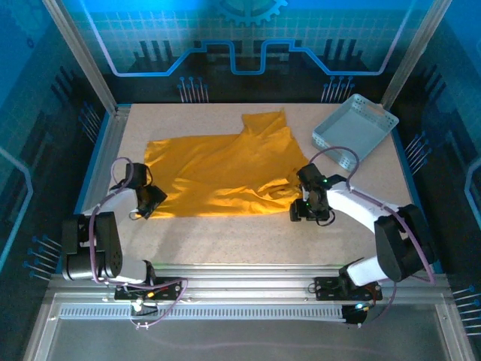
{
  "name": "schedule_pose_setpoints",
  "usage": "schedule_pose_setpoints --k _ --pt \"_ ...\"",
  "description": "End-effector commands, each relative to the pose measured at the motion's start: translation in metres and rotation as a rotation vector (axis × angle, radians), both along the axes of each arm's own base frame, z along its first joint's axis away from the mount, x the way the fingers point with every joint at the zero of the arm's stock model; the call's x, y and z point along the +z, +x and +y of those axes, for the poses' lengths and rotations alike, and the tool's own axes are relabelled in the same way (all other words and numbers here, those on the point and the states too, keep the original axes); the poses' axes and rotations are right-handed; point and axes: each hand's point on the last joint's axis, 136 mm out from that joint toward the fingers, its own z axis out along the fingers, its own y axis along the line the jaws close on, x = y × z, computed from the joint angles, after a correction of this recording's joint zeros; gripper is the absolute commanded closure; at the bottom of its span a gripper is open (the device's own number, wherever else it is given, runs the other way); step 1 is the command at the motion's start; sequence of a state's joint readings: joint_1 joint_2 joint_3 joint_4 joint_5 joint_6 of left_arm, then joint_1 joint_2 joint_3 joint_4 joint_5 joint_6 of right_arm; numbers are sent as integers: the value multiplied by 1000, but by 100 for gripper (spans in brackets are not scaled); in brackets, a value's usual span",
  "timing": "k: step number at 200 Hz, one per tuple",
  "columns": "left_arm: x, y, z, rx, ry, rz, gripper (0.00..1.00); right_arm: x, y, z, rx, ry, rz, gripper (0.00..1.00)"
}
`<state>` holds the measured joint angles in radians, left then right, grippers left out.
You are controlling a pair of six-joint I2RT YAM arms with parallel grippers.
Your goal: Fold the inside-out t-shirt
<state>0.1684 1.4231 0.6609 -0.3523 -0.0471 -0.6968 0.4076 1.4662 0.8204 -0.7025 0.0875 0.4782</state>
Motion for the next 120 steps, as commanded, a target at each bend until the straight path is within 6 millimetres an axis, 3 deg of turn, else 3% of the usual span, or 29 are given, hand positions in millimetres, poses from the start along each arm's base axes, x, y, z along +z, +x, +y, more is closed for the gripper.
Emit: schedule_pose_setpoints --k 1,25,51,68,83,120 --pt "-5 -6 5 3 -3 39 43 -7 23 -19 -61 -154 -40 37" --pt "-6 -6 7 11 -13 40 43 -2 54 -11 -74 -148 -104 41" --pt "-6 -9 11 23 -9 40 43 6 73 -28 -95 -253 -126 59" --pt "-6 -12 16 39 -8 41 43 18 73 -50 -121 -380 -136 70" --pt "-7 -14 19 51 -8 39 43 27 70 -68 -146 -464 -135 75" --pt "-7 -13 17 52 -26 33 44 40 62 -82 -160 -516 -132 74"
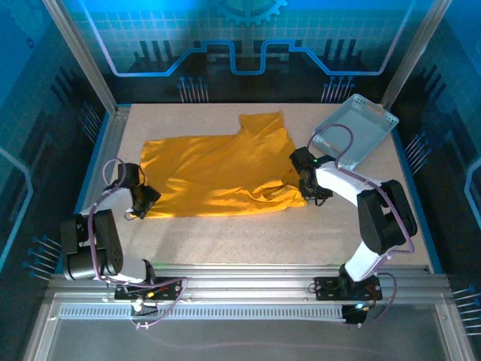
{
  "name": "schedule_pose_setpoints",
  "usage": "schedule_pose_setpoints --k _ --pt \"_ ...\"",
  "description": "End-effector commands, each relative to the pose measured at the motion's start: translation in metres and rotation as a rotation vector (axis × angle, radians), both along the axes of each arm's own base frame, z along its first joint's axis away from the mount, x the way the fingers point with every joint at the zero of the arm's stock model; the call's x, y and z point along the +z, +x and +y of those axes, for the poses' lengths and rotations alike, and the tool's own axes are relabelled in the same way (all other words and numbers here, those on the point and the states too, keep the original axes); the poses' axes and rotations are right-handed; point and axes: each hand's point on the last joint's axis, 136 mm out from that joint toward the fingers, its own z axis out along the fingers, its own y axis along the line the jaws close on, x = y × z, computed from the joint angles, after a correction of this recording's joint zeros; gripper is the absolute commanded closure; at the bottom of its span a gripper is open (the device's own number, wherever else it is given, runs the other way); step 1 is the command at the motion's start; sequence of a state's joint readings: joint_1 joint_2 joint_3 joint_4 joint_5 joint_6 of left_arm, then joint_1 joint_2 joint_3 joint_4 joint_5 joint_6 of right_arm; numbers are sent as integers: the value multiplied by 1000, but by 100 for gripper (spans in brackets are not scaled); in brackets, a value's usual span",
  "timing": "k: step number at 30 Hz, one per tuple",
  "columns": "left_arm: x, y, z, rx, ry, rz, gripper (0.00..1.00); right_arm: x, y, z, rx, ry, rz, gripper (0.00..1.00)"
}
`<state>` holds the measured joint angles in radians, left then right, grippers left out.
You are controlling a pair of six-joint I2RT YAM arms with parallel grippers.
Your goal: Fold the inside-out t-shirt
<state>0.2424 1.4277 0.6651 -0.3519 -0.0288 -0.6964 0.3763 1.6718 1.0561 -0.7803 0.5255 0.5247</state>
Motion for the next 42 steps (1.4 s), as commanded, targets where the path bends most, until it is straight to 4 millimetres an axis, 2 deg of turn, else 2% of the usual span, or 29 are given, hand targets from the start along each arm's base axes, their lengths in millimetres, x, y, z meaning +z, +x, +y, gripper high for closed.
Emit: schedule_pose_setpoints --k 1,3,6,8,10,14,17,24,30,31,33,38,42 --pt "-7 -11 -1 -15 -12 35 44 21 -10 -22 -38 -97 -8 74" --pt "-6 -11 -3 -18 -23 29 44 34 -11 -15 -24 -47 -49 71" --pt "-3 -12 -4 -17 -22 18 43 54 -11 26 110 174 -130 58" --pt "-3 -12 -3 -15 -17 19 43 56 -20 53 157 348 -124 47" --pt "-3 -12 -3 -15 -16 20 43 49 -32 58 96 434 -92 42" --pt "-4 -13 -1 -8 -8 23 43 18 -48 46 -102 532 -37 44" --pt "-4 -14 1 -1 1 27 43 6 -42 34 -184 565 -57 46" --pt "-3 -14 1 -2 1 26 44 0 -7 45 -137 619 -82 47" --pt "-5 -16 0 -1 -3 28 44 -14 0 34 -155 577 -70 47" --pt "-5 -15 1 1 -1 27 44 -8 11 37 -139 583 -94 47" --pt "-5 -15 1 -1 0 27 44 -8 16 41 -116 590 -97 47" --pt "-4 -15 2 3 2 27 44 -26 17 45 -112 527 -4 46" --pt "-3 -17 4 10 12 29 44 -34 6 18 -210 370 36 53"
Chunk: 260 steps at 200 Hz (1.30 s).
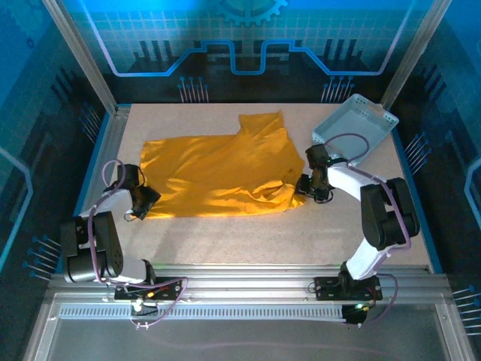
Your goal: Fold the inside-out t-shirt
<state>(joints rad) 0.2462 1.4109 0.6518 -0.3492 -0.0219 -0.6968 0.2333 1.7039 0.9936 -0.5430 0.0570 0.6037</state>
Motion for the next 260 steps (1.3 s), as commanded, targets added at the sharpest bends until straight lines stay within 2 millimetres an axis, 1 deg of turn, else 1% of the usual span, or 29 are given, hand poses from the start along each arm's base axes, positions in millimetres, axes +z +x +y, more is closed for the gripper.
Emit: schedule_pose_setpoints --k 1,29,44,59,73,84,94,100,105,110,118,123,130,142,145,147,150,165,197,225,233,247,254,255,258,259,260 --pt "-4 -15 6 14 18 34 44 -2 -16 -30 -73 -162 75 55" --pt "0 -19 10 32 30 26 43 6 -23 -57 -128 -288 96 61" --pt "1 -20 11 38 32 21 43 11 -27 -69 -161 -324 95 62" --pt "1 -20 8 36 19 11 43 16 -28 -71 -163 -315 73 62" --pt "-1 -20 6 32 7 10 42 28 -25 -70 -147 -312 42 62" --pt "-2 -21 4 26 -2 9 42 43 -20 -63 -110 -294 -5 59" --pt "-3 -21 2 18 -8 7 42 62 -15 -55 -75 -279 -68 57" --pt "-3 -20 2 16 -11 6 42 75 -10 -46 -37 -260 -117 54" --pt "-4 -20 1 11 -14 6 42 81 -8 -40 -12 -247 -138 51" --pt "-4 -20 0 9 -17 8 42 91 -5 -32 14 -232 -167 49" --pt "-5 -20 0 8 -21 11 42 101 -2 -23 40 -213 -185 49" --pt "-5 -20 -1 7 -23 10 42 106 1 -11 80 -184 -200 48" --pt "-6 -20 -1 7 -24 9 42 110 4 1 115 -152 -208 46" --pt "-6 -20 -1 9 -25 7 42 106 9 26 174 -79 -172 46" --pt "-6 -20 -1 9 -25 7 42 106 10 30 182 -69 -169 46" --pt "-6 -20 -1 9 -26 7 42 103 10 35 191 -62 -155 46" --pt "-6 -20 -1 11 -28 7 42 104 11 38 195 -58 -155 46" --pt "-6 -19 -2 9 -30 5 42 93 16 57 216 -33 -117 46" --pt "-3 -19 -1 8 -26 -1 42 73 22 69 217 -57 -54 46" --pt "-2 -19 -1 5 -24 -1 42 57 25 68 221 -124 -2 46" --pt "-3 -19 -1 7 -25 -1 42 52 26 72 233 -109 4 52" --pt "-3 -19 -1 7 -25 0 42 51 29 77 242 -94 4 61" --pt "-4 -20 -2 7 -27 4 42 51 31 80 250 -93 4 68" --pt "-4 -20 -2 7 -27 4 42 52 31 81 251 -92 2 71" --pt "-5 -20 -2 6 -28 3 42 52 32 81 252 -95 0 74" --pt "-5 -20 -2 6 -27 4 42 51 32 81 251 -96 1 76" --pt "-5 -20 -2 6 -28 4 42 51 32 81 251 -96 1 76"
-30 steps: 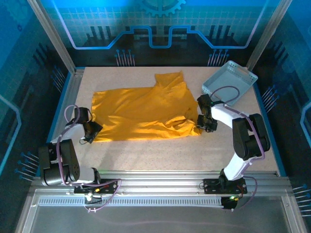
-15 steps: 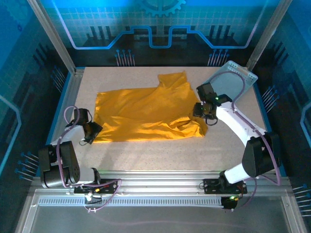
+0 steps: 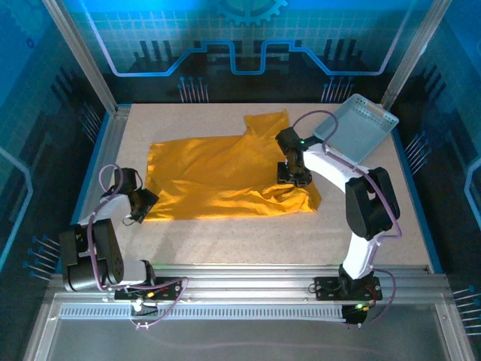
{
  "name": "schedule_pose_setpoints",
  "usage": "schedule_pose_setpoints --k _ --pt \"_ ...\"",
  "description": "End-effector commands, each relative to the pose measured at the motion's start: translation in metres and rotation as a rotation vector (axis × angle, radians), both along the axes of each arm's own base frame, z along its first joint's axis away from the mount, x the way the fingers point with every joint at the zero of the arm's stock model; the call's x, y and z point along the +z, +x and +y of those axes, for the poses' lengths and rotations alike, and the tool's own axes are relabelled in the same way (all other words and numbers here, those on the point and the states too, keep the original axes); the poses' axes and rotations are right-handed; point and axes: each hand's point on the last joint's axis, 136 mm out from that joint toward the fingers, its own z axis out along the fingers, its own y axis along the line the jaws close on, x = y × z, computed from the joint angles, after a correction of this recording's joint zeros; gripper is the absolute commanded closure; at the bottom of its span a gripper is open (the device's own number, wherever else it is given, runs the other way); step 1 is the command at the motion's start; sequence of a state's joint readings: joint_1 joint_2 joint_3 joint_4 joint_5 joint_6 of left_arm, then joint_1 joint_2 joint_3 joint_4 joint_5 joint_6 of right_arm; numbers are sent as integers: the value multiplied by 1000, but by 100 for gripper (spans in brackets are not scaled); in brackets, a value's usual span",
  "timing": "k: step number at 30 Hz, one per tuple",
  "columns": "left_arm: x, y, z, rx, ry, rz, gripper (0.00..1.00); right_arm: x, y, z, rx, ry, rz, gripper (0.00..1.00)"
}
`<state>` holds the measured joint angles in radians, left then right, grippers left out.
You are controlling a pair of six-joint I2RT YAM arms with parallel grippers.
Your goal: Fold the inside-out t-shirt
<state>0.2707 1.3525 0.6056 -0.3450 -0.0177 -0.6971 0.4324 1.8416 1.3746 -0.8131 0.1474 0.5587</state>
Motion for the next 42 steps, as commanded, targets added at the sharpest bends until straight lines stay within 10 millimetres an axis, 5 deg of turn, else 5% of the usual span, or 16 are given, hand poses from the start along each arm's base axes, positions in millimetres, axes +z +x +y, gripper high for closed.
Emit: schedule_pose_setpoints --k 1,5,14,22,23,28,34,38,42 --pt "-6 -9 -5 -16 -27 20 42 3 4 12 29 4 9 78" --pt "-8 -10 -6 -16 -29 24 42 8 18 17 53 -17 -13 100" --pt "-8 -11 -4 -15 -21 29 42 45 85 31 170 -123 -165 100" --pt "-9 -11 -4 -16 -19 33 42 24 122 58 297 -151 -182 100" --pt "-9 -12 -4 -16 -20 36 42 21 124 61 309 -149 -178 92" --pt "-8 -12 -3 -18 -14 40 42 29 128 62 350 -167 -185 63" --pt "-7 -13 -3 -18 -9 38 41 59 95 7 168 -120 -178 51" --pt "-8 -12 -3 -19 -11 41 41 44 65 -26 19 -8 -118 45" --pt "-8 -11 -3 -20 -14 37 41 14 56 -42 -67 74 -56 45"
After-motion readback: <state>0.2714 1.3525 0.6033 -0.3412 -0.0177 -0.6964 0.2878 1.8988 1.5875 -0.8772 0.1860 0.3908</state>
